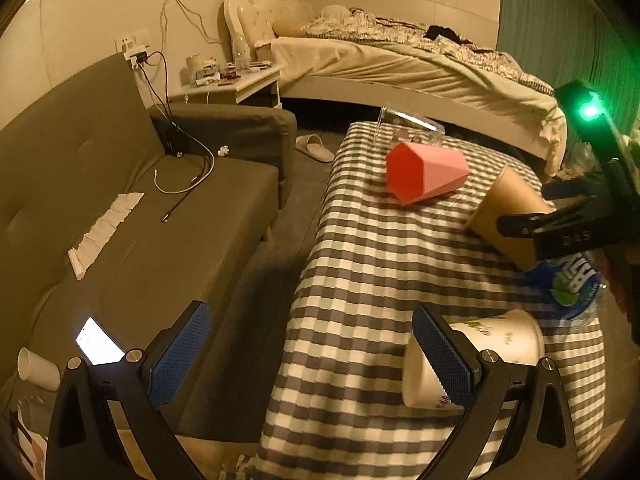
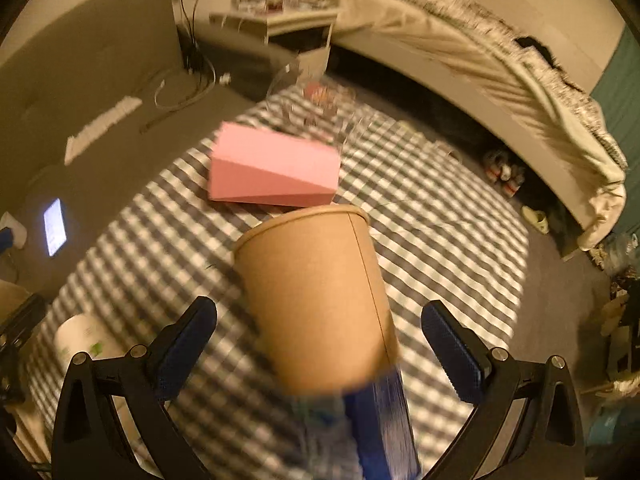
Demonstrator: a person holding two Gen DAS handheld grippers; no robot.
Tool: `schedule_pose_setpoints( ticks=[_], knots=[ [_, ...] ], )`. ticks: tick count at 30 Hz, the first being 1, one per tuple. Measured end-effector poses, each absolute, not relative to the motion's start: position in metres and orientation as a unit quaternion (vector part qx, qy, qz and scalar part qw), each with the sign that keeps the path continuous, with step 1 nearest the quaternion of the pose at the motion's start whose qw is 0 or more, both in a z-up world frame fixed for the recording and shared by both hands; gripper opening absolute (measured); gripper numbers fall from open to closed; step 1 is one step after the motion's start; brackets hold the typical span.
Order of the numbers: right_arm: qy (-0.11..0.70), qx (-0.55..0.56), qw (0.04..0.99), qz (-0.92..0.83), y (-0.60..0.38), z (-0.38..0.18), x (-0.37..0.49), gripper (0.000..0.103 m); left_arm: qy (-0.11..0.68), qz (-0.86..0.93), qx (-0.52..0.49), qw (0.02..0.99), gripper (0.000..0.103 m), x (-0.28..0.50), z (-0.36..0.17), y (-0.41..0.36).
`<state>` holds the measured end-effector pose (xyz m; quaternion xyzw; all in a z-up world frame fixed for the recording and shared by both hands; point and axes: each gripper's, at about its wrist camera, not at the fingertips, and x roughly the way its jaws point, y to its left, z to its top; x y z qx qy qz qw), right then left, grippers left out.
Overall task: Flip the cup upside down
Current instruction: 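Reach the right gripper to the brown paper cup and close on it, then lift the brown cup with the right gripper toward the left gripper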
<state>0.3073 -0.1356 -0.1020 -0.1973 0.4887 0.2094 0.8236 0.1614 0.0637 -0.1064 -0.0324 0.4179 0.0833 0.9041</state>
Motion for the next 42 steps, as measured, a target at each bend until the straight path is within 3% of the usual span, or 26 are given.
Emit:
schedule_pose_setpoints(
  ticks=[2,5,11,19,25,29,34,42],
  knots=[
    [0.501,-0.211,0.813,0.210,-0.128,-0.115,0.317,0.101,0.421,0.085,-0.032,0.903,0.103,0.164,-0.110,0.067],
    [0.510,-0.225,0.803,0.211,-0.118,-0.126,0.325,0.089,0.426,0.087,-0.033,0.900,0.103,0.167,-0.115,0.074],
    [0.493,-0.198,0.822,0.204,-0.110,-0.115,0.339,0.088,0.430,0.093,-0.036,0.897,0.103,0.166,-0.116,0.084],
    [0.444,-0.155,0.867,0.167,-0.109,-0.037,0.318,0.088,0.405,0.105,-0.039,0.908,0.103,0.146,-0.093,0.091],
    [0.435,-0.108,0.888,0.103,-0.118,0.017,0.242,0.088,0.379,0.107,-0.037,0.918,0.103,0.120,-0.068,0.085],
    [0.468,-0.079,0.879,0.056,-0.124,-0.001,0.178,0.088,0.372,0.104,-0.039,0.922,0.103,0.100,-0.061,0.080],
    [0.535,-0.008,0.844,0.030,-0.136,-0.062,0.124,0.088,0.375,0.103,-0.031,0.921,0.103,0.073,-0.063,0.078],
    [0.529,0.042,0.847,-0.001,-0.151,-0.100,0.101,0.088,0.386,0.113,-0.027,0.915,0.103,0.058,-0.073,0.079]
  ],
)
